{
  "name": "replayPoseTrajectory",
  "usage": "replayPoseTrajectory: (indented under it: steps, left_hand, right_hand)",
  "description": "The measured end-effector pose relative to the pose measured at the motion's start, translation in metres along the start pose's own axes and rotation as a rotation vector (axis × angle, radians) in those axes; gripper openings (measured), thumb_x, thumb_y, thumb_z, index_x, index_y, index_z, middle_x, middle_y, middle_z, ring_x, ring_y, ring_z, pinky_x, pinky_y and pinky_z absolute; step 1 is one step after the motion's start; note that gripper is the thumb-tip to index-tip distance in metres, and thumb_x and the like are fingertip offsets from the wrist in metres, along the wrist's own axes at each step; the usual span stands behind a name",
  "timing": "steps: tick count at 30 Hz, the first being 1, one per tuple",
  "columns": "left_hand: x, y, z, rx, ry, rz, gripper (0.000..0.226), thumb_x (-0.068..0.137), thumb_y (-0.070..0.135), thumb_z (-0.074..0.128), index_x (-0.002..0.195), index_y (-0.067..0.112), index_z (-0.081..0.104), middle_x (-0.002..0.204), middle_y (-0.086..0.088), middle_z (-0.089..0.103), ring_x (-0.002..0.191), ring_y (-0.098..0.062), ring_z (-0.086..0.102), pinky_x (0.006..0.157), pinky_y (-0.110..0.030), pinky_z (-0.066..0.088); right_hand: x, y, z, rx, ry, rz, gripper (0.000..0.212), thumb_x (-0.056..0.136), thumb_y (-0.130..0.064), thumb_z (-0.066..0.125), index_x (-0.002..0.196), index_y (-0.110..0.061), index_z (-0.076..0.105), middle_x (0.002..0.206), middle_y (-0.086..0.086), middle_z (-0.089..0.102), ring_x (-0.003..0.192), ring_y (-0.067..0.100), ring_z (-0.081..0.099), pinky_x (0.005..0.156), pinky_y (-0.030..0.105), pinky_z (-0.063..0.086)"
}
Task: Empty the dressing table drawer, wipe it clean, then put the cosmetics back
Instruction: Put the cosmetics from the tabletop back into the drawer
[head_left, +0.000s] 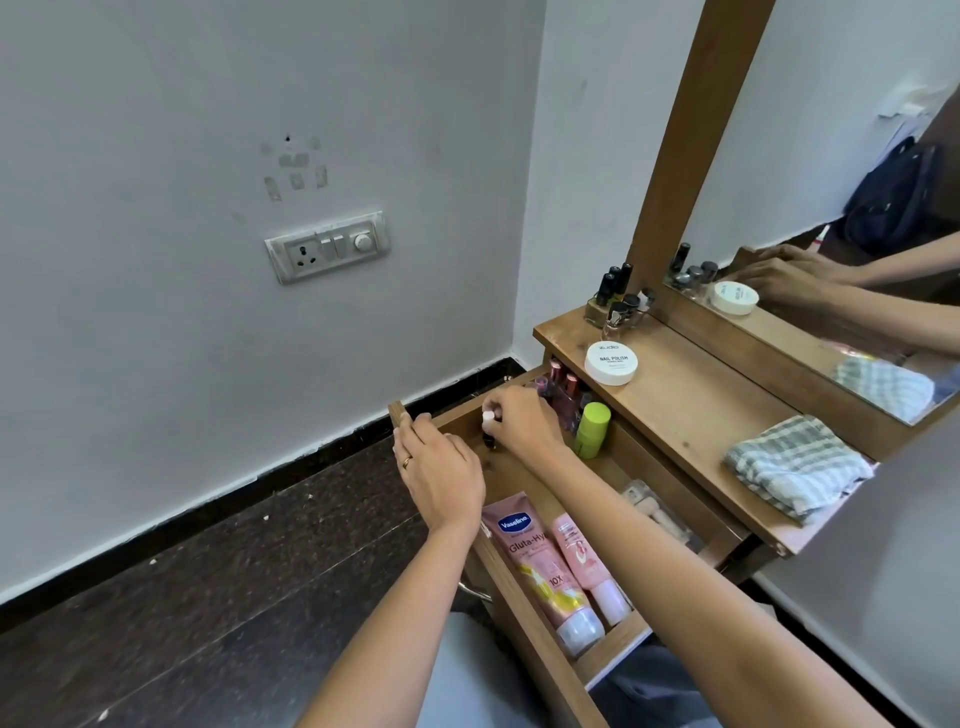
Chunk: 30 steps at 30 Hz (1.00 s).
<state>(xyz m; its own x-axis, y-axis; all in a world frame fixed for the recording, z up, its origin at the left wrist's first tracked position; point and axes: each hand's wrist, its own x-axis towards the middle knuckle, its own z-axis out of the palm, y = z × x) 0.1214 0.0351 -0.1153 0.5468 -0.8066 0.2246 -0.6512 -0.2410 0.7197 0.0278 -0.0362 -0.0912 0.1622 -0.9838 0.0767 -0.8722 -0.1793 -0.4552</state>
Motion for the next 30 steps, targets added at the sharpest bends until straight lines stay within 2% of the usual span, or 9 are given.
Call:
replayPoseTrajectory:
  steps: [8, 13, 16, 18, 21, 23, 24, 26, 30]
  left_hand:
    - [0.000, 0.000, 0.001, 0.008, 0.007, -0.002, 0.033, 0.096, 0.011, 0.042, 0.127, 0.003, 0.051, 0.143, -0.020, 0.042, 0.137, -0.034, 0.035, 0.107, -0.050, 0.038]
    - [-0.001, 0.001, 0.001, 0.008, 0.013, 0.003, 0.033, 0.096, 0.011, 0.041, 0.126, 0.003, 0.052, 0.142, -0.020, 0.044, 0.137, -0.034, 0.035, 0.109, -0.049, 0.036]
    - [0.000, 0.000, 0.001, -0.003, 0.017, -0.004, 0.033, 0.096, 0.011, 0.041, 0.126, 0.002, 0.052, 0.143, -0.020, 0.043, 0.137, -0.034, 0.035, 0.109, -0.049, 0.036]
    - [-0.001, -0.001, 0.001, -0.010, 0.018, -0.004, 0.033, 0.095, 0.010, 0.042, 0.125, 0.001, 0.052, 0.142, -0.021, 0.043, 0.137, -0.035, 0.035, 0.109, -0.049, 0.035]
    - [-0.002, -0.001, 0.002, -0.003, 0.012, 0.004, 0.033, 0.095, 0.011, 0.042, 0.125, 0.001, 0.052, 0.141, -0.021, 0.044, 0.136, -0.036, 0.036, 0.110, -0.049, 0.035]
    - [-0.001, -0.001, 0.002, 0.009, 0.010, 0.016, 0.033, 0.095, 0.012, 0.043, 0.125, 0.001, 0.052, 0.141, -0.021, 0.044, 0.135, -0.035, 0.037, 0.109, -0.049, 0.035]
    - [0.000, -0.002, 0.001, 0.019, 0.009, 0.015, 0.033, 0.095, 0.013, 0.043, 0.125, 0.001, 0.052, 0.141, -0.020, 0.044, 0.135, -0.035, 0.037, 0.109, -0.049, 0.036]
    - [0.001, -0.002, 0.000, 0.025, 0.003, 0.007, 0.033, 0.095, 0.014, 0.043, 0.125, 0.002, 0.052, 0.142, -0.020, 0.044, 0.135, -0.035, 0.037, 0.109, -0.050, 0.036]
    - [-0.002, 0.000, -0.001, 0.025, 0.001, 0.012, 0.034, 0.096, 0.014, 0.043, 0.126, 0.002, 0.051, 0.142, -0.020, 0.044, 0.136, -0.034, 0.037, 0.110, -0.049, 0.035]
  right_hand:
    - [0.009, 0.004, 0.011, -0.099, 0.010, -0.045, 0.014, 0.082, -0.019, 0.062, 0.095, -0.014, 0.063, 0.105, 0.004, 0.060, 0.091, 0.026, 0.058, 0.064, 0.028, 0.039]
    - [0.009, 0.005, 0.014, -0.163, 0.056, -0.042, 0.026, 0.082, -0.029, 0.067, 0.100, -0.012, 0.059, 0.106, 0.006, 0.058, 0.093, 0.027, 0.058, 0.065, 0.031, 0.042]
    - [0.004, 0.004, 0.001, -0.115, 0.056, -0.054, 0.032, 0.082, -0.033, 0.068, 0.106, -0.015, 0.057, 0.108, 0.004, 0.058, 0.094, 0.025, 0.060, 0.071, 0.034, 0.051]
    - [-0.001, 0.005, -0.021, -0.005, 0.161, -0.095, 0.027, 0.084, -0.032, 0.065, 0.105, -0.017, 0.060, 0.107, 0.002, 0.060, 0.093, 0.021, 0.061, 0.075, 0.034, 0.051]
    - [-0.008, 0.016, -0.086, 0.170, 0.495, -0.168, 0.013, 0.090, -0.023, 0.061, 0.098, -0.014, 0.064, 0.096, -0.001, 0.062, 0.078, 0.015, 0.059, 0.068, 0.024, 0.046]
    - [0.000, 0.037, -0.131, 0.206, 0.676, -0.095, 0.013, 0.092, -0.017, 0.057, 0.100, -0.012, 0.065, 0.095, 0.000, 0.063, 0.074, 0.012, 0.058, 0.066, 0.019, 0.044]
    - [0.009, 0.052, -0.147, 0.199, 0.715, -0.040, 0.015, 0.092, -0.013, 0.055, 0.102, -0.012, 0.066, 0.096, 0.002, 0.065, 0.076, 0.012, 0.059, 0.069, 0.020, 0.046]
    - [0.031, 0.088, -0.162, 0.184, 0.646, 0.067, 0.023, 0.090, -0.006, 0.051, 0.106, -0.011, 0.065, 0.102, 0.005, 0.067, 0.087, 0.016, 0.062, 0.080, 0.030, 0.051]
    - [0.060, 0.135, -0.169, 0.070, 0.306, 0.156, 0.044, 0.088, 0.003, 0.043, 0.129, -0.010, 0.053, 0.129, 0.012, 0.057, 0.110, 0.031, 0.060, 0.098, 0.041, 0.047]
